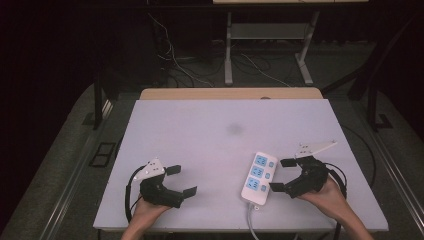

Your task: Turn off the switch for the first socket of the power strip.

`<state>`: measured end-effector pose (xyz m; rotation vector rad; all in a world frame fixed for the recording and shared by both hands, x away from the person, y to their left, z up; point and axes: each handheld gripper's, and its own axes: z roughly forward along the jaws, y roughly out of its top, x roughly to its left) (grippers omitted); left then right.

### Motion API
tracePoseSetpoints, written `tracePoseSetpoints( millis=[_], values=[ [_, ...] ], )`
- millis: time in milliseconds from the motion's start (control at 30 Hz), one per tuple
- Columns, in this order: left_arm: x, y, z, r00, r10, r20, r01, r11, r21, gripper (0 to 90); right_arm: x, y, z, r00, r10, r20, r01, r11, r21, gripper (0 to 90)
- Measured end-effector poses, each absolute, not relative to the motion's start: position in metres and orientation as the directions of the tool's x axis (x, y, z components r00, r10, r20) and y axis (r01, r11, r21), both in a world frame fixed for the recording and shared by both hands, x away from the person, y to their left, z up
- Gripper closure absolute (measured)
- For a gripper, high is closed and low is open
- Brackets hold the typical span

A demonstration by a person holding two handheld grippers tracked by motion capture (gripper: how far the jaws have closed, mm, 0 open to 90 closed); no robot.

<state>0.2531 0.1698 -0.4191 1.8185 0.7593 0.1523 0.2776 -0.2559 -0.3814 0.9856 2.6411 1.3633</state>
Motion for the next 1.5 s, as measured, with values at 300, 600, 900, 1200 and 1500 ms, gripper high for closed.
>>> tracePoseSetpoints(
  millis=[300, 600, 900, 1200, 1500],
  values=[
    [0.253, 0.170, -0.419, 0.788, 0.562, -0.251, 0.422, -0.197, 0.885, 1.4, 0.280, -0.246, -0.381, -0.818, 0.515, 0.258, 0.518, 0.462, 0.719, 0.7],
    [0.254, 0.172, -0.419, 0.784, 0.563, -0.263, 0.424, -0.177, 0.888, 1.3, 0.281, -0.235, -0.386, -0.839, 0.482, 0.255, 0.508, 0.523, 0.684, 0.7],
    [0.254, 0.170, -0.420, 0.789, 0.560, -0.255, 0.421, -0.190, 0.887, 1.3, 0.285, -0.227, -0.390, -0.850, 0.458, 0.261, 0.508, 0.581, 0.635, 0.7],
    [0.254, 0.171, -0.420, 0.786, 0.560, -0.261, 0.424, -0.182, 0.887, 1.2, 0.286, -0.224, -0.393, -0.869, 0.422, 0.259, 0.485, 0.622, 0.615, 16.2],
    [0.254, 0.171, -0.420, 0.788, 0.558, -0.259, 0.424, -0.187, 0.886, 1.2, 0.288, -0.223, -0.393, -0.878, 0.416, 0.235, 0.466, 0.638, 0.613, 39.3]
  ],
)
